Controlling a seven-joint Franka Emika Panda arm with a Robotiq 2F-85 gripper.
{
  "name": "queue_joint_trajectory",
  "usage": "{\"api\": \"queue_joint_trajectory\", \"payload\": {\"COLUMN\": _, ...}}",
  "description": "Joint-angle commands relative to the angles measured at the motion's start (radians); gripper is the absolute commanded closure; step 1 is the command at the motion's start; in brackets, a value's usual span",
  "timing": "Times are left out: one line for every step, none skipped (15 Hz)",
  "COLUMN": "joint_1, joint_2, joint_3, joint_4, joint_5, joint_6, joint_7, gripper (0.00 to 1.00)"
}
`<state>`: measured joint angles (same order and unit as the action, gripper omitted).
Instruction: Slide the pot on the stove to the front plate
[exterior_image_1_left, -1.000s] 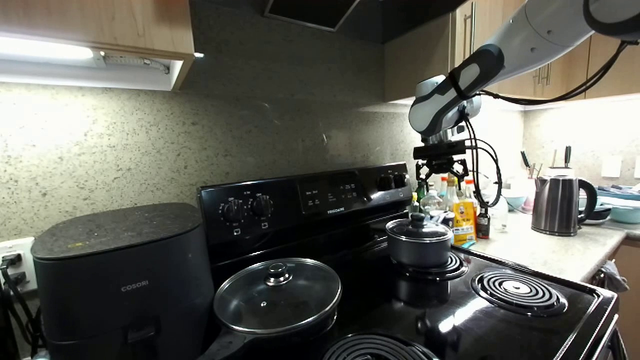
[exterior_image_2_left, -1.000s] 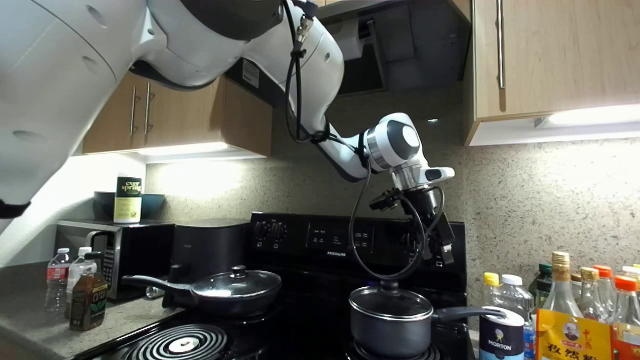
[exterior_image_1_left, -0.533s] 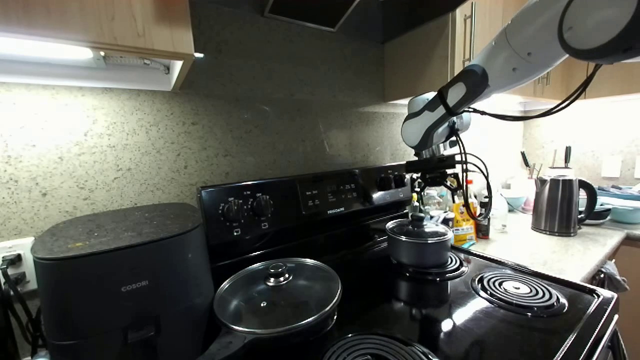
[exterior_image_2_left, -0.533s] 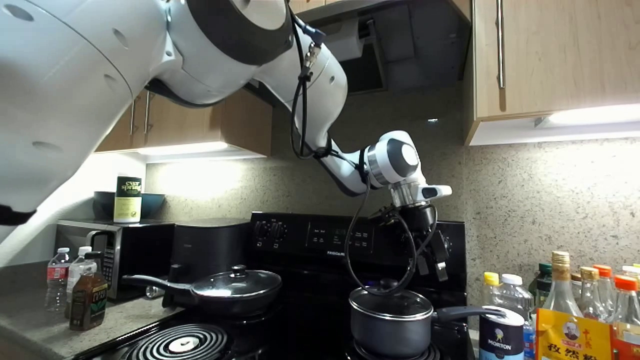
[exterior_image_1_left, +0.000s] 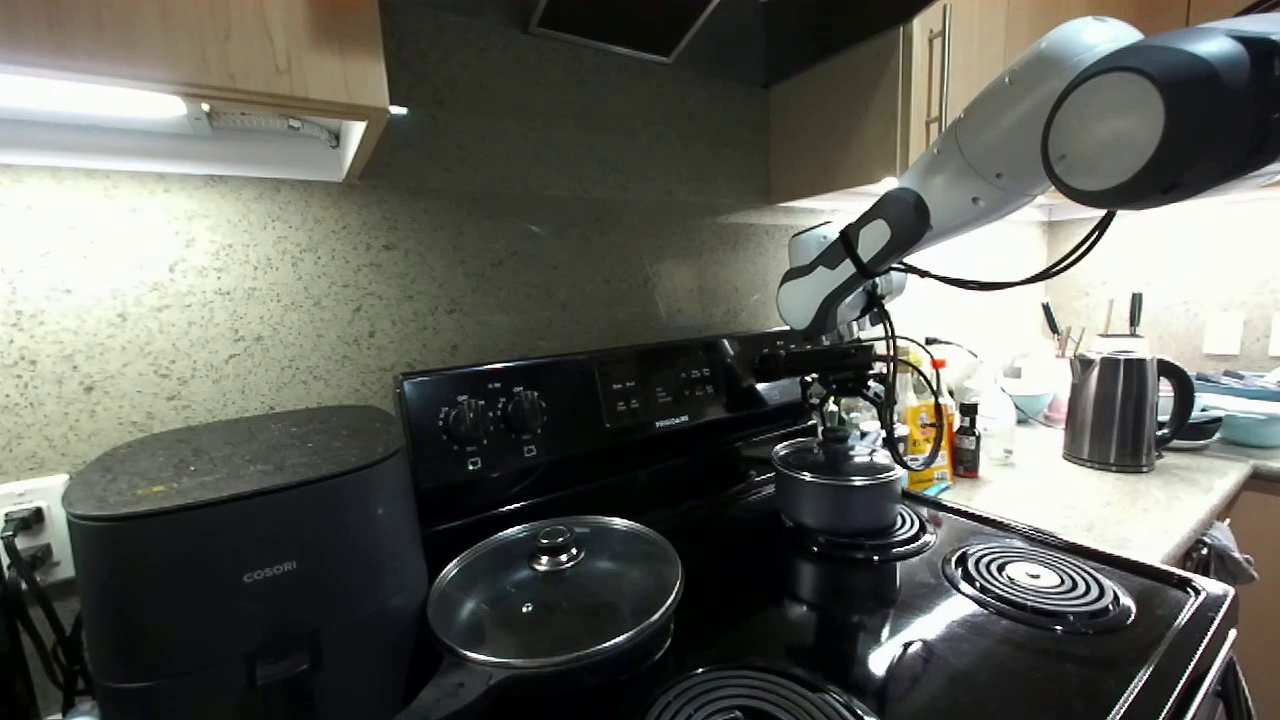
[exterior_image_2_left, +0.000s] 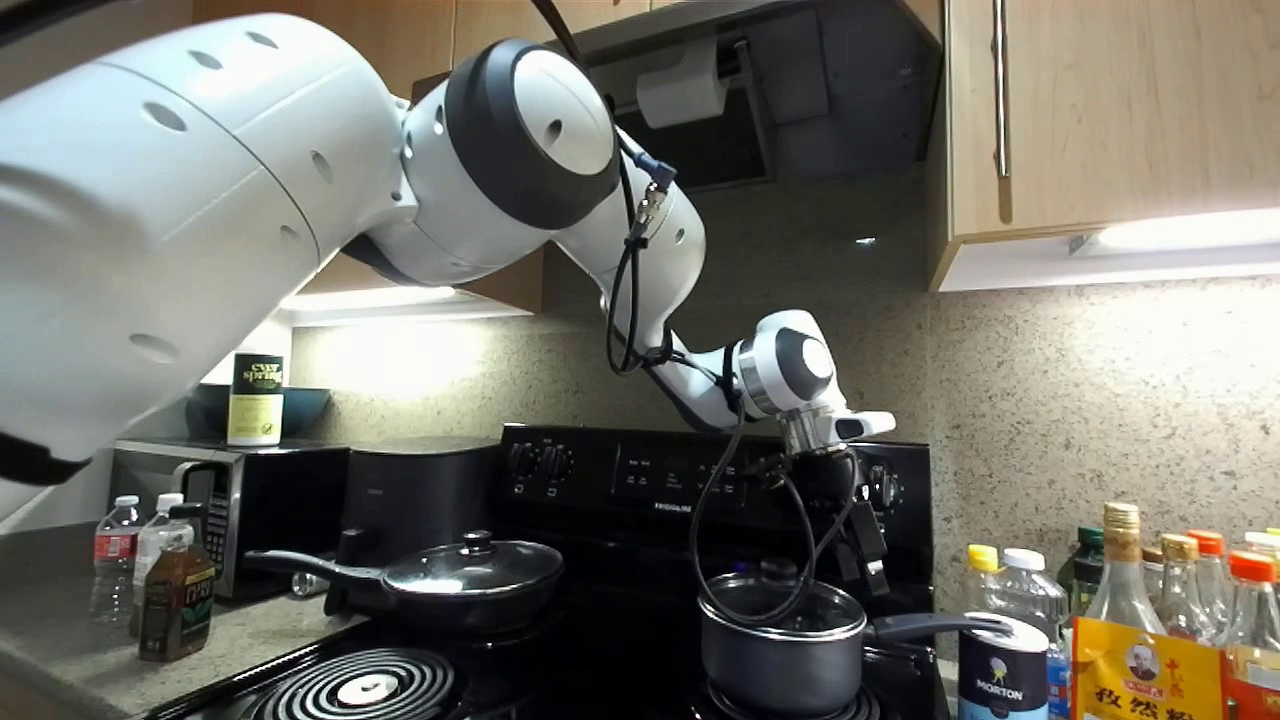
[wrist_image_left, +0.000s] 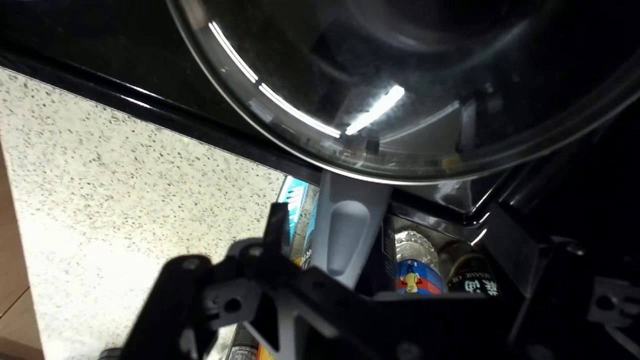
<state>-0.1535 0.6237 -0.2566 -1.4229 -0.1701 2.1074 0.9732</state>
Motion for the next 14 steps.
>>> {"api": "queue_joint_trajectory", "payload": {"joint_1": 0.015, "joint_2": -0.004, "joint_3": -0.016, "joint_4": -0.001, "joint_5": 0.009, "joint_6": -0.047, "joint_7": 0.016, "gripper": 0.00}}
{"api": "queue_joint_trajectory", "payload": {"joint_1": 0.019, "joint_2": -0.008, "joint_3": -0.020, "joint_4": -0.004, "joint_5": 0.005, "joint_6": -0.071, "joint_7": 0.027, "gripper": 0.00}}
{"api": "queue_joint_trajectory", "payload": {"joint_1": 0.021, "joint_2": -0.013, "joint_3": -0.022, "joint_4": -0.007, "joint_5": 0.003, "joint_6": -0.101, "joint_7": 0.029, "gripper": 0.00}}
{"api": "queue_joint_trajectory", "payload": {"joint_1": 0.020, "joint_2": -0.017, "joint_3": -0.022, "joint_4": -0.011, "joint_5": 0.004, "joint_6": -0.117, "joint_7": 0.027, "gripper": 0.00}}
{"api": "queue_joint_trajectory", "payload": {"joint_1": 0.019, "joint_2": -0.019, "joint_3": -0.022, "joint_4": -0.013, "joint_5": 0.005, "joint_6": -0.128, "joint_7": 0.029, "gripper": 0.00}}
{"api": "queue_joint_trajectory", "payload": {"joint_1": 0.015, "joint_2": -0.016, "joint_3": -0.021, "joint_4": -0.013, "joint_5": 0.009, "joint_6": -0.130, "joint_7": 0.027, "gripper": 0.00}}
{"api": "queue_joint_trajectory", "payload": {"joint_1": 0.008, "joint_2": -0.012, "joint_3": -0.017, "joint_4": -0.014, "joint_5": 0.015, "joint_6": -0.113, "joint_7": 0.019, "gripper": 0.00}}
{"api": "queue_joint_trajectory", "payload": {"joint_1": 0.001, "joint_2": -0.002, "joint_3": -0.016, "joint_4": -0.009, "joint_5": 0.018, "joint_6": -0.097, "joint_7": 0.012, "gripper": 0.00}}
{"api": "queue_joint_trajectory", "payload": {"joint_1": -0.004, "joint_2": 0.007, "joint_3": -0.014, "joint_4": -0.005, "joint_5": 0.021, "joint_6": -0.083, "joint_7": 0.006, "gripper": 0.00}}
{"api": "queue_joint_trajectory", "payload": {"joint_1": -0.013, "joint_2": 0.021, "joint_3": -0.012, "joint_4": 0.001, "joint_5": 0.023, "joint_6": -0.063, "joint_7": -0.006, "gripper": 0.00}}
{"api": "queue_joint_trajectory", "payload": {"joint_1": -0.020, "joint_2": 0.030, "joint_3": -0.010, "joint_4": 0.002, "joint_5": 0.025, "joint_6": -0.036, "joint_7": -0.016, "gripper": 0.00}}
{"api": "queue_joint_trajectory", "payload": {"joint_1": -0.027, "joint_2": 0.046, "joint_3": -0.013, "joint_4": 0.011, "joint_5": 0.024, "joint_6": -0.016, "joint_7": -0.019, "gripper": 0.00}}
{"api": "queue_joint_trajectory", "payload": {"joint_1": -0.032, "joint_2": 0.060, "joint_3": -0.014, "joint_4": 0.021, "joint_5": 0.027, "joint_6": -0.012, "joint_7": -0.018, "gripper": 0.00}}
{"api": "queue_joint_trajectory", "payload": {"joint_1": -0.037, "joint_2": 0.071, "joint_3": -0.015, "joint_4": 0.024, "joint_5": 0.033, "joint_6": -0.007, "joint_7": -0.017, "gripper": 0.00}}
